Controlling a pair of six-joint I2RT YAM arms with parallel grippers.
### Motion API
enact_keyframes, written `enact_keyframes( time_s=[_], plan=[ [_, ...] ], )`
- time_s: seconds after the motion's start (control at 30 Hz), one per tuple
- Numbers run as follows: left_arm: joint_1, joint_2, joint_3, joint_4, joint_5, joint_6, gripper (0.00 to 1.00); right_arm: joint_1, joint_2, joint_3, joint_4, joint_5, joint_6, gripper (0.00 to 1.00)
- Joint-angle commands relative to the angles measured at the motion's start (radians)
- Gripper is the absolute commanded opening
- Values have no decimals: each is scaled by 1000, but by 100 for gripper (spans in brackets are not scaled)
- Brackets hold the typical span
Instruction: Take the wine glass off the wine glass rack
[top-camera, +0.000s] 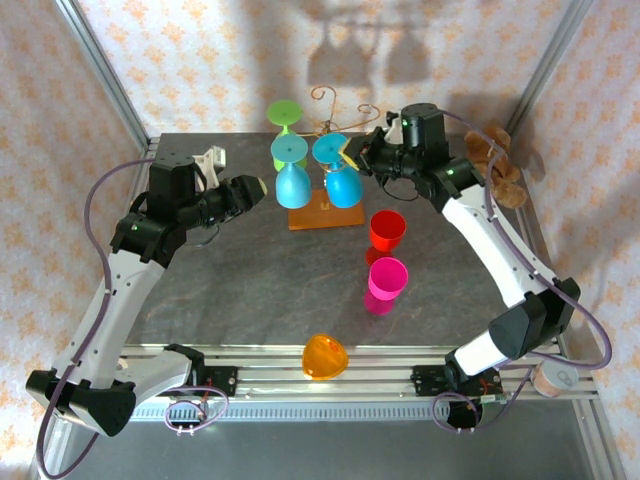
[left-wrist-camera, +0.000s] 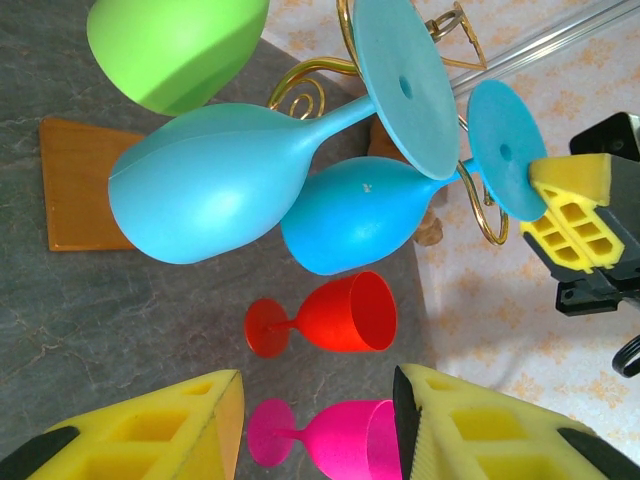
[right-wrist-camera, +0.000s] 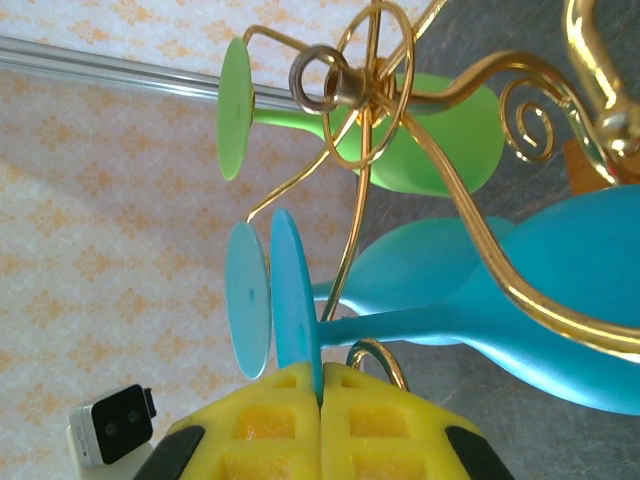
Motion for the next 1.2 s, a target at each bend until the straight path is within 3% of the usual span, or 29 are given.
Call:
enact_keyframes(
  time_s=[0.0,1.17],
  plan=[
    [10,-23,0,22,-10,0,44,-6,-17,56,12,40,-22,0],
    [10,-86,-29,-21,-28,5,44,-33,-246,-70,-89,121,-28,0]
  ],
)
